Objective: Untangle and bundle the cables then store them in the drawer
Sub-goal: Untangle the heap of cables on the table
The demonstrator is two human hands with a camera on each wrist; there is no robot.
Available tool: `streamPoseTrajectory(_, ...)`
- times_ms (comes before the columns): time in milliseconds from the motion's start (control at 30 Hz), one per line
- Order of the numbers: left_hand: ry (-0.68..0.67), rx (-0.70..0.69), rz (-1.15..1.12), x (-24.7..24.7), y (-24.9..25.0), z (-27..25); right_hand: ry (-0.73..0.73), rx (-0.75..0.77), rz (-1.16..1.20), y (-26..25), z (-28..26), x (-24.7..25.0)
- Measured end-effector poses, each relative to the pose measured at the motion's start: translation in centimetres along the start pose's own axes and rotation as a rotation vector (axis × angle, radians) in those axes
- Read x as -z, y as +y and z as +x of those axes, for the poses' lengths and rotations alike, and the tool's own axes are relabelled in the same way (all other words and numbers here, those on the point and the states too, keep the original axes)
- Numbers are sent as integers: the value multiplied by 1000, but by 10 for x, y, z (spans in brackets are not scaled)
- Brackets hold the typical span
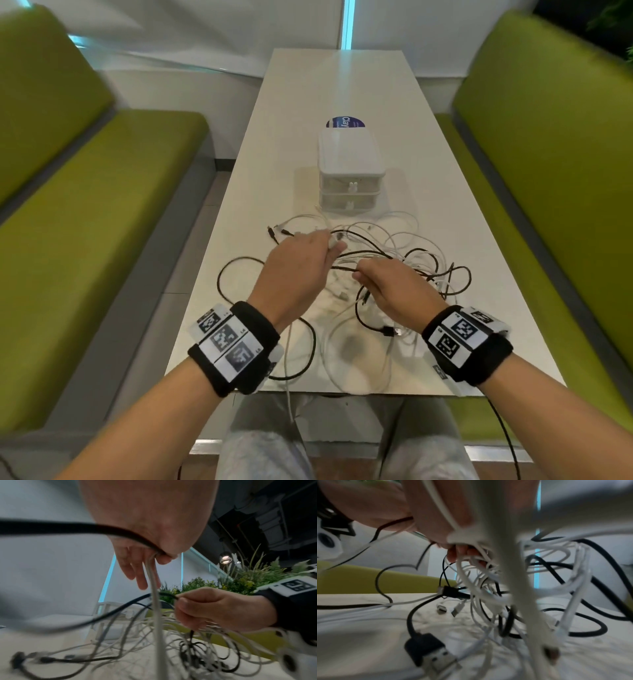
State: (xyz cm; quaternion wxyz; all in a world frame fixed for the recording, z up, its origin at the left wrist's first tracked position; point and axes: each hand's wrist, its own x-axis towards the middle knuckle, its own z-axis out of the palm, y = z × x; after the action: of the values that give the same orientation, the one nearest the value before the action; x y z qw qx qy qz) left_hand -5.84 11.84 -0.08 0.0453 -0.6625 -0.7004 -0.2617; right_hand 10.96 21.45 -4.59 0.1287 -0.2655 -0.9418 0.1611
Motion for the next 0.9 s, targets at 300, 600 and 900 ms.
streamPoseTrajectory(300,-43,-42,88,-22,24,-1,15,85,48,-19,-9,-2)
streamPoseTrajectory(600,160,-68,37,4,16,3,-138,-61,60,1,11,-1)
streamPoseTrajectory(900,396,-147,-181,43,39,1,-126,-65,23,3,17,16)
